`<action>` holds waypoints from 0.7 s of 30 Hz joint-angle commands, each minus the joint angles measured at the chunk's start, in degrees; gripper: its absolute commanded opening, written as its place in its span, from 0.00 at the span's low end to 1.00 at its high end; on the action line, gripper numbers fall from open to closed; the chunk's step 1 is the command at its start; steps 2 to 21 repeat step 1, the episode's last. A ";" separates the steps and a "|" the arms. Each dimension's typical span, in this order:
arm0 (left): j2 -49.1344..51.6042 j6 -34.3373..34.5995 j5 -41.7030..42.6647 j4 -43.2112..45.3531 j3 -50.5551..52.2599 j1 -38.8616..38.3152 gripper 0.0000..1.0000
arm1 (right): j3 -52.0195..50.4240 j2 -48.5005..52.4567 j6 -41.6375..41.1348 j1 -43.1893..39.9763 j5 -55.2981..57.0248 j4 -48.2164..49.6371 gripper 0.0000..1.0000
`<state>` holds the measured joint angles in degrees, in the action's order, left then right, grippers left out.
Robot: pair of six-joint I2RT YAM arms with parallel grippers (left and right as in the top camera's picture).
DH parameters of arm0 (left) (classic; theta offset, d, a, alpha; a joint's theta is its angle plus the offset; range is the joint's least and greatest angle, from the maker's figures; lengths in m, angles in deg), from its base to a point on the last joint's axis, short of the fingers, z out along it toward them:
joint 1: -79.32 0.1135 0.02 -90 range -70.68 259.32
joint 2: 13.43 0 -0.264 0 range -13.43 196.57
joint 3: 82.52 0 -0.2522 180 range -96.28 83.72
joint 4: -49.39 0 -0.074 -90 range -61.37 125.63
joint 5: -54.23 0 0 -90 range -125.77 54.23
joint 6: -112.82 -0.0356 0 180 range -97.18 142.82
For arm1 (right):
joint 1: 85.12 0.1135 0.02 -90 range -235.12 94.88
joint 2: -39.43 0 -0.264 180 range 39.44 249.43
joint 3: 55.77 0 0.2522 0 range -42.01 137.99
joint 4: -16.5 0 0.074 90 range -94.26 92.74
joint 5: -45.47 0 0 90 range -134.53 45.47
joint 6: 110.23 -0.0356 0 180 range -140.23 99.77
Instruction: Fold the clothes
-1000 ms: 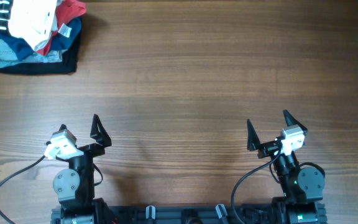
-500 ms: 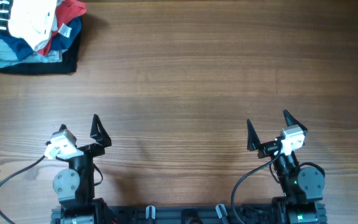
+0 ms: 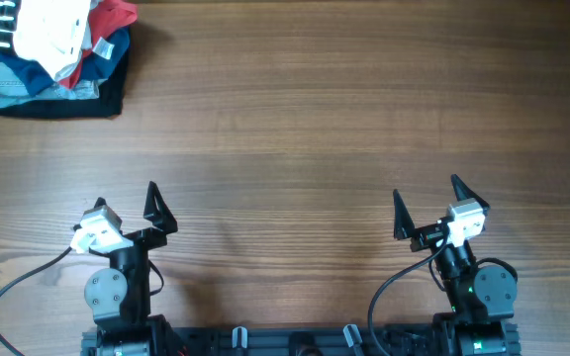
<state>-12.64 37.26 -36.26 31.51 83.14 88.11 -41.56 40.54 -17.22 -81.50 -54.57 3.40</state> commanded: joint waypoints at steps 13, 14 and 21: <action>-0.52 -0.55 0.48 -0.07 0.26 0.37 1.00 | -0.15 -0.83 -0.59 0.35 -0.66 0.15 1.00; -0.52 -0.55 0.48 -0.07 0.26 0.37 1.00 | -0.15 -0.83 -0.59 0.35 -0.66 0.15 1.00; -0.52 -0.55 0.48 -0.07 0.26 0.37 1.00 | -0.15 -0.83 -0.59 0.35 -0.66 0.15 1.00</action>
